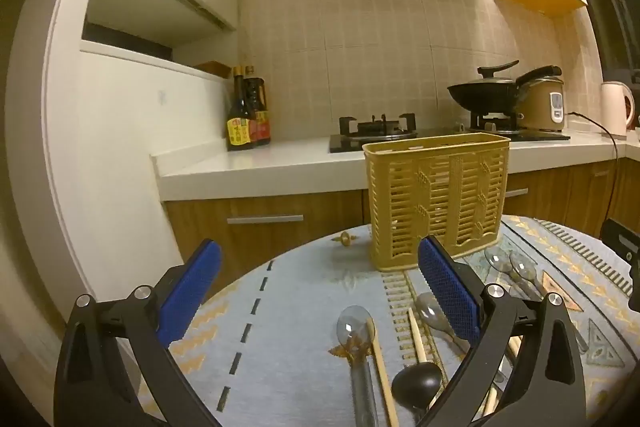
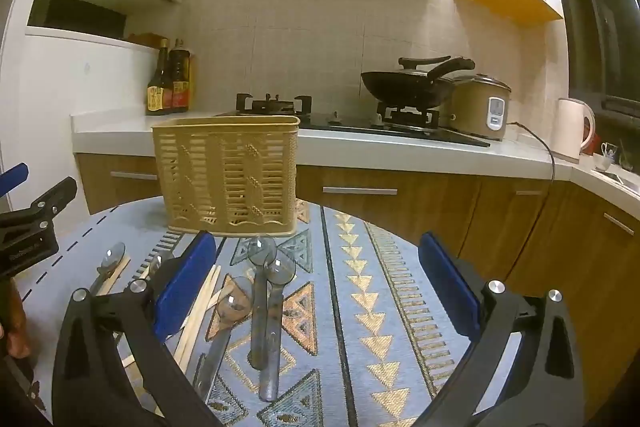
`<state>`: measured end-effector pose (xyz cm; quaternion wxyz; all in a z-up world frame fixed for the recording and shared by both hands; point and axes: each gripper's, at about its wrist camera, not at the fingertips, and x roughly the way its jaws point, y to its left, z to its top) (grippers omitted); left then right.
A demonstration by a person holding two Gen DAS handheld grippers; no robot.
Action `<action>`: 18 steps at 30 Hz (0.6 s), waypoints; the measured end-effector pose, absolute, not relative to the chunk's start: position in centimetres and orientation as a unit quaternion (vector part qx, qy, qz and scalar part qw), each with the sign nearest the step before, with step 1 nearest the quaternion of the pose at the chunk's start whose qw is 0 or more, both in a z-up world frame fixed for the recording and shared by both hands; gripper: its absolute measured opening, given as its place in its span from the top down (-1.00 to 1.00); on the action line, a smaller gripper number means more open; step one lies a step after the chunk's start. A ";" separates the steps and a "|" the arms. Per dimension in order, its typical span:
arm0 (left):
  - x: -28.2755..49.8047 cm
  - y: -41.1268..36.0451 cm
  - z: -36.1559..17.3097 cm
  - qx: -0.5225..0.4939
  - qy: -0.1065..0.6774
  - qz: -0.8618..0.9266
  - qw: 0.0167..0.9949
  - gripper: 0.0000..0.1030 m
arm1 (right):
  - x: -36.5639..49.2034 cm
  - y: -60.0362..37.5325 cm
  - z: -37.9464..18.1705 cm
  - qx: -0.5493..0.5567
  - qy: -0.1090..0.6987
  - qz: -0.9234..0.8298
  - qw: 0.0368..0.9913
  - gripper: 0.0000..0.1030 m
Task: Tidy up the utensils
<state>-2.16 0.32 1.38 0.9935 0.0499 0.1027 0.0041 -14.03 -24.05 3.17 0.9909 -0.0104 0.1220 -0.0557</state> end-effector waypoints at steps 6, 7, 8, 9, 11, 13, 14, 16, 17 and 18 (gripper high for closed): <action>-1.9 0.4 1.0 0.045 0.109 0.000 0.993 -0.85 | -8.8 -24.1 1.9 -0.008 0.127 -0.057 0.990 -0.88; -1.9 0.4 1.0 0.045 0.109 0.000 0.993 -0.85 | -8.6 -24.1 1.8 -0.008 0.127 -0.057 0.990 -0.88; -1.9 0.5 1.0 0.043 0.110 0.000 0.993 -0.85 | -8.5 -24.1 1.8 -0.008 0.128 -0.057 0.990 -0.88; -1.8 0.5 1.0 0.041 0.111 -0.001 0.993 -0.85 | -8.3 -24.0 1.8 -0.008 0.128 -0.058 0.990 -0.88; -1.8 0.6 1.0 0.038 0.112 -0.002 0.993 -0.85 | -8.2 -24.0 1.7 -0.008 0.129 -0.060 0.990 -0.88; -1.8 0.6 1.0 0.036 0.112 -0.001 0.993 -0.85 | -8.2 -24.0 1.6 -0.008 0.130 -0.060 0.990 -0.88; -1.8 0.6 0.9 0.035 0.112 -0.002 0.993 -0.85 | -8.2 -24.0 1.6 -0.008 0.130 -0.060 0.990 -0.88; -1.7 0.5 0.9 0.034 0.113 -0.002 0.993 -0.85 | -8.2 -24.0 1.6 -0.008 0.131 -0.061 0.989 -0.88; -1.7 0.5 0.9 0.034 0.114 -0.002 0.993 -0.85 | -8.2 -24.1 1.5 -0.007 0.132 -0.060 0.989 -0.88; -1.6 0.5 0.9 0.034 0.114 -0.001 0.993 -0.85 | -8.2 -24.1 1.5 -0.006 0.132 -0.061 0.989 -0.88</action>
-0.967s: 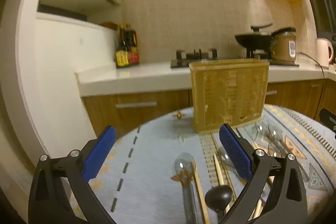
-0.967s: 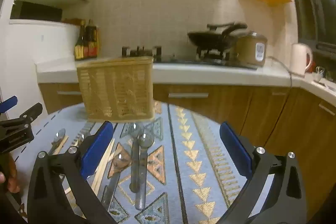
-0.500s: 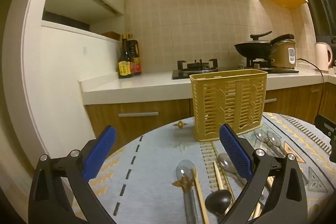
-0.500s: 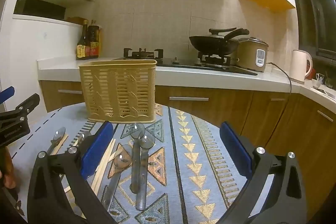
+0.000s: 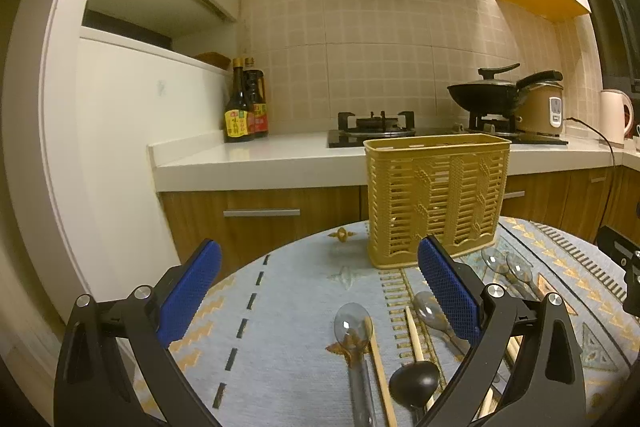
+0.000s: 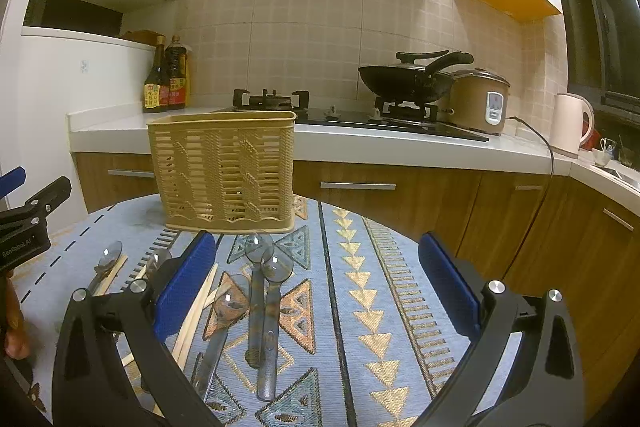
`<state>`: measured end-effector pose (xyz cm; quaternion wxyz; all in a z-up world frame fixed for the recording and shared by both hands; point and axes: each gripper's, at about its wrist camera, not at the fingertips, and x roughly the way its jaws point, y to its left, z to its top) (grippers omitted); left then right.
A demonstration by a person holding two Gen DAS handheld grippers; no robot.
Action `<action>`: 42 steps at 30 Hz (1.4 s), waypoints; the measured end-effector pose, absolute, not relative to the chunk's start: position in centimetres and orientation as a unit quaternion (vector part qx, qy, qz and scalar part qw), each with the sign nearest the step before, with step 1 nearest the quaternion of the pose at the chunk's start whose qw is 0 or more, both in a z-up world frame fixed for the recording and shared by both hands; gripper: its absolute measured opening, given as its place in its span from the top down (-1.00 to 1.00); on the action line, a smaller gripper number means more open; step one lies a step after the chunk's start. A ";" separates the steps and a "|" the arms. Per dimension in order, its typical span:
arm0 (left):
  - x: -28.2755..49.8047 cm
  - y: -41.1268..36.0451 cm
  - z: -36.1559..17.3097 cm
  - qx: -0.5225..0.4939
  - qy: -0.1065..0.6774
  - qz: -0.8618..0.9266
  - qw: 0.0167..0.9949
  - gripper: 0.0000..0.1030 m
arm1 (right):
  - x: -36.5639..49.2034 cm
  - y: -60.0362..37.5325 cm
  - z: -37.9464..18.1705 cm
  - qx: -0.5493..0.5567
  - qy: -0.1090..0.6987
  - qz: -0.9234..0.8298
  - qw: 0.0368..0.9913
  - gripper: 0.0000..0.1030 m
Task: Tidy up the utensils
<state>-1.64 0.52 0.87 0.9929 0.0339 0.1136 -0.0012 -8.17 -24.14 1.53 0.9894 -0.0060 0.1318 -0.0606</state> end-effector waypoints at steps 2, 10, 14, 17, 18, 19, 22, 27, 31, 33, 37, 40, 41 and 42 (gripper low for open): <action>-1.7 0.6 0.9 0.032 0.112 -0.001 0.993 -0.85 | -8.1 -24.1 1.5 -0.005 0.133 -0.060 0.989 -0.88; -1.7 0.8 0.8 0.027 0.113 -0.003 0.993 -0.85 | -8.1 -24.0 1.5 -0.009 0.132 -0.056 0.990 -0.88; -1.7 0.8 0.8 0.028 0.114 -0.002 0.993 -0.85 | -8.0 -23.9 1.5 -0.009 0.134 -0.056 0.989 -0.88; -1.8 0.7 0.8 0.028 0.114 -0.002 0.993 -0.85 | -8.0 -23.9 1.5 -0.010 0.135 -0.055 0.989 -0.88; -1.8 0.8 0.8 0.028 0.113 -0.002 0.993 -0.85 | -8.0 -23.8 1.5 -0.011 0.135 -0.055 0.989 -0.88; -1.8 0.8 0.8 0.028 0.113 -0.003 0.993 -0.85 | -8.0 -23.8 1.5 -0.012 0.135 -0.055 0.989 -0.88; -1.8 0.8 0.8 0.027 0.113 -0.002 0.993 -0.85 | -7.9 -23.8 1.5 -0.012 0.136 -0.055 0.989 -0.88; -1.8 0.9 0.8 0.026 0.112 -0.003 0.993 -0.85 | -7.9 -23.7 1.5 -0.012 0.137 -0.054 0.989 -0.88; -1.8 0.9 0.8 0.025 0.111 -0.003 0.993 -0.85 | -7.9 -23.7 1.5 -0.012 0.137 -0.054 0.989 -0.88; -1.8 0.9 0.9 0.024 0.111 -0.003 0.993 -0.85 | -7.8 -23.7 1.5 -0.012 0.137 -0.053 0.989 -0.88; -1.8 1.0 0.9 0.024 0.111 -0.003 0.993 -0.85 | -7.8 -23.6 1.5 -0.013 0.137 -0.053 0.989 -0.88; -1.8 1.0 0.9 0.022 0.111 -0.004 0.994 -0.85 | -7.8 -23.6 1.4 -0.012 0.137 -0.053 0.989 -0.88; -1.7 1.0 0.9 0.022 0.112 -0.004 0.993 -0.85 | -7.8 -23.6 1.5 -0.012 0.137 -0.052 0.989 -0.88; -1.7 1.0 0.9 0.022 0.113 -0.004 0.993 -0.85 | -7.8 -23.6 1.5 -0.013 0.137 -0.052 0.989 -0.88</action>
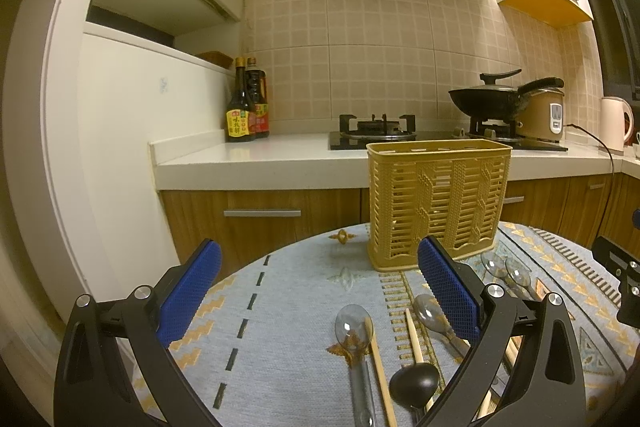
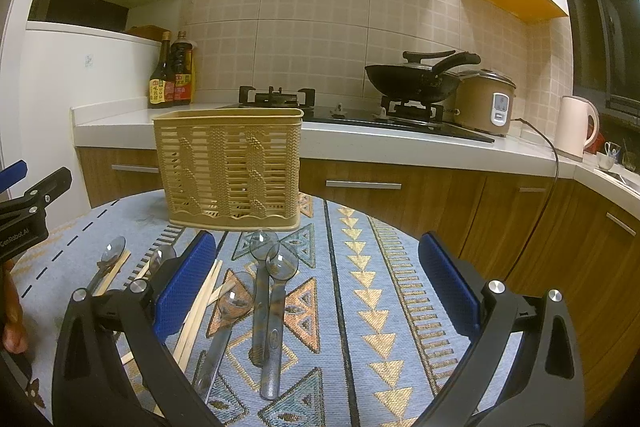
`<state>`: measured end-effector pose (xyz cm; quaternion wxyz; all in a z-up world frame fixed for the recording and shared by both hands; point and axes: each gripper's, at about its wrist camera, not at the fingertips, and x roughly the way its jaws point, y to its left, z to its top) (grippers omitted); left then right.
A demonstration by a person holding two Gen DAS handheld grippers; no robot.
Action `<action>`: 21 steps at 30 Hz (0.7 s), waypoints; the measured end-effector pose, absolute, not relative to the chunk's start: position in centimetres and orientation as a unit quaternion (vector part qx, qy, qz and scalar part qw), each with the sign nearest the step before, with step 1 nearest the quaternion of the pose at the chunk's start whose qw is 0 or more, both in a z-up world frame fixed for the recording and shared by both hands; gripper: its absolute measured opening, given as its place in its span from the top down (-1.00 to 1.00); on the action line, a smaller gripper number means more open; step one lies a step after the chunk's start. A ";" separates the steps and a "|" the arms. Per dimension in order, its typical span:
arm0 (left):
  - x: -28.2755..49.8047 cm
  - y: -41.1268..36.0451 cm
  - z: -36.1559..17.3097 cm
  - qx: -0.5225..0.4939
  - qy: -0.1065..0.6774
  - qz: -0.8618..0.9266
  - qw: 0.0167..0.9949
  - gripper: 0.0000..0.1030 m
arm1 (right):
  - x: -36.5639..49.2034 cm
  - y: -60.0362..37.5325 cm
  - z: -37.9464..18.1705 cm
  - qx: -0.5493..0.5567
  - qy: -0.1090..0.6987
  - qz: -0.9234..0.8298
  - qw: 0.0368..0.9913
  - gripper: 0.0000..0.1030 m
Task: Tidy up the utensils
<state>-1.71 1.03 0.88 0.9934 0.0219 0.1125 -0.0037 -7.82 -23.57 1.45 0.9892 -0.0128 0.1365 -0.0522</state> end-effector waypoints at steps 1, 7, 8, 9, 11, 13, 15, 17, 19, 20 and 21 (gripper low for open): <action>-1.8 1.0 0.9 0.023 0.112 -0.003 0.993 -0.85 | -7.8 -23.6 1.4 -0.013 0.136 -0.052 0.989 -0.88; -1.7 1.0 0.9 0.023 0.112 -0.003 0.993 -0.85 | -7.8 -23.6 1.4 -0.011 0.138 -0.057 0.989 -0.88; -1.7 1.0 0.9 0.024 0.112 -0.003 0.993 -0.85 | -7.7 -23.7 1.4 -0.010 0.140 -0.061 0.988 -0.88; -1.7 1.0 0.9 0.024 0.111 -0.002 0.993 -0.85 | -7.7 -23.8 1.4 -0.008 0.142 -0.064 0.988 -0.88; -1.8 1.0 0.9 0.026 0.110 -0.001 0.994 -0.85 | -7.5 -24.0 1.3 -0.004 0.145 -0.065 0.987 -0.88; -1.8 1.1 0.9 0.025 0.112 -0.003 0.993 -0.85 | -7.6 -24.1 1.3 -0.003 0.144 -0.066 0.987 -0.88; -1.8 1.1 0.9 0.025 0.112 -0.002 0.993 -0.85 | -7.6 -24.2 1.3 -0.004 0.145 -0.066 0.987 -0.88; -1.8 1.1 0.9 0.024 0.112 -0.002 0.993 -0.85 | -7.6 -24.1 1.3 -0.007 0.145 -0.065 0.987 -0.88; -1.9 1.2 0.9 0.023 0.112 -0.002 0.993 -0.85 | -7.6 -24.2 1.3 -0.007 0.146 -0.066 0.987 -0.88; -1.9 1.2 1.0 0.022 0.112 -0.002 0.993 -0.85 | -7.6 -24.2 1.3 -0.006 0.147 -0.067 0.987 -0.88; -1.9 1.3 1.0 0.021 0.113 -0.002 0.993 -0.85 | -7.5 -24.2 1.3 -0.005 0.150 -0.069 0.986 -0.88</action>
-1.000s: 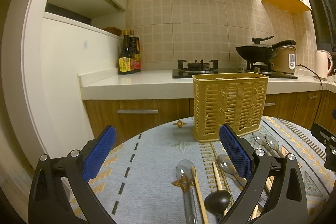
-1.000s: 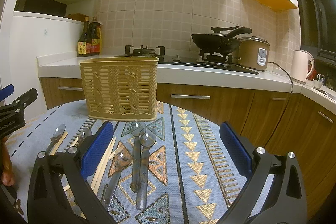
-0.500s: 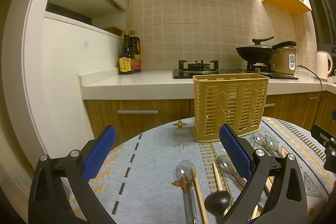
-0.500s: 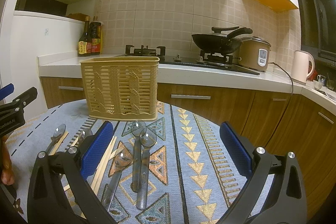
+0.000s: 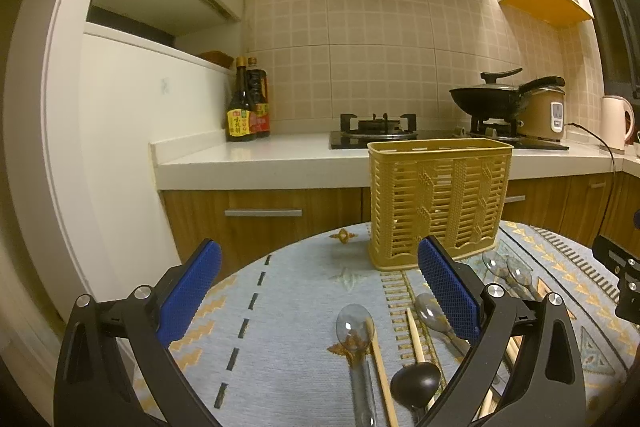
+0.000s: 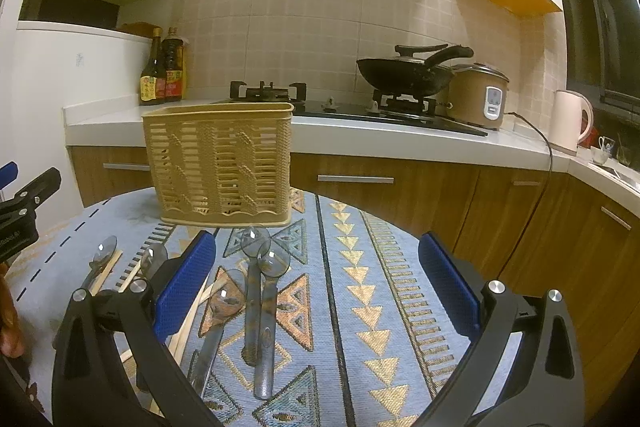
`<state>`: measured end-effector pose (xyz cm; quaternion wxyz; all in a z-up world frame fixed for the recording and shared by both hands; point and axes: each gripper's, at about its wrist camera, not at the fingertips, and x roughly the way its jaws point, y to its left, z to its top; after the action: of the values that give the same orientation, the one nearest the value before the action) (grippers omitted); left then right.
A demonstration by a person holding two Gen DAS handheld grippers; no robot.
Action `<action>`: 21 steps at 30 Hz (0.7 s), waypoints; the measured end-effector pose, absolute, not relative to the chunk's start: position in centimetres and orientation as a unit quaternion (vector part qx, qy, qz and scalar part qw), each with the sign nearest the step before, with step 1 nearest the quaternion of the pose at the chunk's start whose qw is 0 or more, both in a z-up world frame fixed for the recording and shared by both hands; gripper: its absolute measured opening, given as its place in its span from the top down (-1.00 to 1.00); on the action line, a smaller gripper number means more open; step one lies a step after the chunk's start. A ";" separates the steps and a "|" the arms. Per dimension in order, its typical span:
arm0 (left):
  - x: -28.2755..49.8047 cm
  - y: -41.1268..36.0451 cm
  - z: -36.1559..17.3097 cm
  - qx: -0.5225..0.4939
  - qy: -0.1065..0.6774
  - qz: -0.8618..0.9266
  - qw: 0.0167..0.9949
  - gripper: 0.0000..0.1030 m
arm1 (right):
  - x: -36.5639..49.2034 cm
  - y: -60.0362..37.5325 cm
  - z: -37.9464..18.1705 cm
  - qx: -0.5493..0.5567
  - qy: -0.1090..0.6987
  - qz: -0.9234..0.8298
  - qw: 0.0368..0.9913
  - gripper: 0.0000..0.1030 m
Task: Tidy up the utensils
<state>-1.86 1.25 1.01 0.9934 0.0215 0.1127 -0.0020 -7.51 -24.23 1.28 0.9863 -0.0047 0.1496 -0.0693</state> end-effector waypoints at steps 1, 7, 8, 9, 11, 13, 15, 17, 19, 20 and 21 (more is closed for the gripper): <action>-1.8 1.3 1.0 0.020 0.114 -0.003 0.993 -0.85 | -7.4 -24.2 1.2 -0.004 0.153 -0.074 0.985 -0.88; -0.1 2.0 0.5 0.005 0.162 -0.005 0.987 -0.85 | -5.9 -24.8 0.7 0.004 0.200 -0.092 0.975 -0.88; 0.1 2.2 0.4 -0.001 0.165 -0.004 0.986 -0.85 | -6.0 -24.9 0.7 0.005 0.198 -0.091 0.976 -0.88; 0.2 2.5 0.4 -0.008 0.170 -0.005 0.985 -0.85 | -6.1 -24.9 0.7 0.006 0.195 -0.091 0.977 -0.88; 0.6 3.1 0.2 -0.022 0.187 -0.015 0.982 -0.85 | -6.1 -25.0 0.7 0.005 0.197 -0.091 0.976 -0.88; 1.8 3.7 -0.2 -0.032 0.237 -0.039 0.970 -0.79 | -5.7 -25.1 0.5 0.005 0.210 -0.088 0.974 -0.88; 3.1 4.5 -0.8 -0.042 0.299 -0.072 0.951 -0.59 | -5.0 -25.2 0.4 0.006 0.232 -0.083 0.969 -0.88; 3.8 5.2 -1.0 -0.059 0.331 -0.108 0.936 -0.56 | -4.3 -25.5 0.4 0.015 0.256 -0.066 0.964 -0.88; 4.5 5.8 -1.1 -0.066 0.371 -0.139 0.916 -0.56 | -3.7 -25.9 0.3 0.031 0.278 -0.045 0.959 -0.88; 4.7 5.8 -1.1 -0.061 0.385 -0.142 0.910 -0.56 | -3.3 -26.2 0.2 0.041 0.294 -0.036 0.954 -0.88; 5.0 5.6 -1.4 -0.053 0.399 -0.145 0.904 -0.56 | -3.1 -26.4 0.2 0.046 0.303 -0.031 0.951 -0.88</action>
<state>5.00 5.58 -1.37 0.9038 -0.0532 0.3990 -0.1452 -3.07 -26.40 0.19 0.9512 0.0461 0.3034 -0.0313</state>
